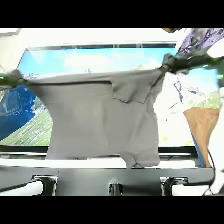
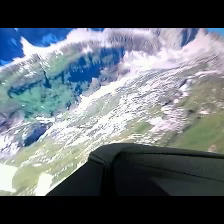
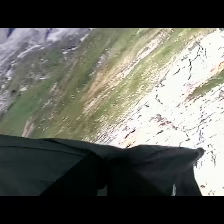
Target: Fold the clothes and pants, and hang the long-sleeved shirts on hangers.
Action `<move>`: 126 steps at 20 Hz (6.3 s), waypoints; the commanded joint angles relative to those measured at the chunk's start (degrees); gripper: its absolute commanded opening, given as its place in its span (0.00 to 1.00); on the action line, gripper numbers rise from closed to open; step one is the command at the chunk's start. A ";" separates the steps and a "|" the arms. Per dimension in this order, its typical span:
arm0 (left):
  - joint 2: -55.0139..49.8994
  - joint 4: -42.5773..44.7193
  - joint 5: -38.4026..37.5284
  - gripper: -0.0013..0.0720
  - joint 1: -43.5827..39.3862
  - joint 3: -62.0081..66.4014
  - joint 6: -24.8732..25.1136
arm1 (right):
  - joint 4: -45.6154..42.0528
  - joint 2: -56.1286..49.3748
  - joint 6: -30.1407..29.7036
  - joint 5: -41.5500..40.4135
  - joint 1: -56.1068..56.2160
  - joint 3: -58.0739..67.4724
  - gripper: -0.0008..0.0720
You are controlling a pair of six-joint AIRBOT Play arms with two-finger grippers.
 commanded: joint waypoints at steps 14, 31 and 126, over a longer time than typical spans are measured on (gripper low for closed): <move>-24.46 -0.85 -10.99 0.04 -4.07 6.71 -4.37 | -7.50 -16.74 2.32 3.69 -0.04 -0.50 0.05; -26.95 -0.83 -17.86 0.68 -7.28 6.64 -8.39 | -9.01 -18.99 3.74 9.51 -0.04 -0.50 0.30; 7.82 -14.29 13.29 0.04 1.44 -32.37 0.98 | 17.07 14.14 -14.51 -4.33 -10.05 -43.01 0.05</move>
